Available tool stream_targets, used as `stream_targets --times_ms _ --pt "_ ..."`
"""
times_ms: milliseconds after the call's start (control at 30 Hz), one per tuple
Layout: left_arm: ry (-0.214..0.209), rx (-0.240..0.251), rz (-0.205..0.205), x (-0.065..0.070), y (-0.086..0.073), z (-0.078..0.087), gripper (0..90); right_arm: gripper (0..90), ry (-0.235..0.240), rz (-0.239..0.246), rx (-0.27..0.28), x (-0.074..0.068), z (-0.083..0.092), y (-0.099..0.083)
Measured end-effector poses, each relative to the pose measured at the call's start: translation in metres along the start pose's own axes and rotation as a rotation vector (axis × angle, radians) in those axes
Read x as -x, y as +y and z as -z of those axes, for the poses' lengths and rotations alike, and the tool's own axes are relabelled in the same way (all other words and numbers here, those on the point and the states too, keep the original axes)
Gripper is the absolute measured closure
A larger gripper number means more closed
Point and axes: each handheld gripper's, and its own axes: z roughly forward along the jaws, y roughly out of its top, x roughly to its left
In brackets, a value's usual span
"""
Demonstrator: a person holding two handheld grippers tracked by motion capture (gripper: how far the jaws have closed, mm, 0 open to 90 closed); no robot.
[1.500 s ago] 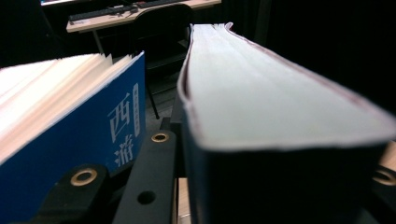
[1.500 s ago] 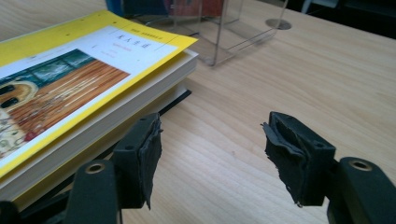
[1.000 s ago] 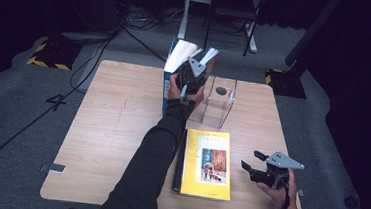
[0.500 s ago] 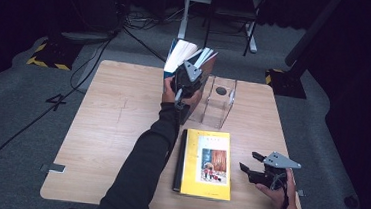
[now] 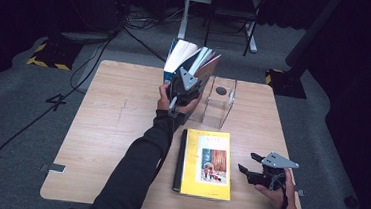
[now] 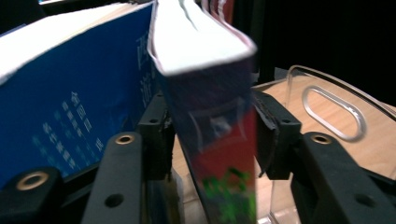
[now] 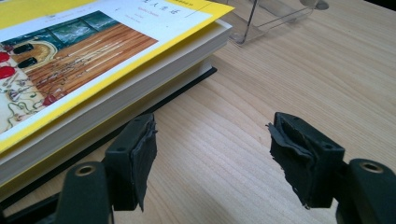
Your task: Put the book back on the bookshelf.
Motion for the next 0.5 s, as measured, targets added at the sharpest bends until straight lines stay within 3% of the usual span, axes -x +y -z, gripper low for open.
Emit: stream_targets --times_ms 500 --pt "-0.054 -0.021 -0.065 -0.005 -0.009 0.020 48.8 31.9 0.013 0.014 -0.018 -0.003 -0.002 0.000"
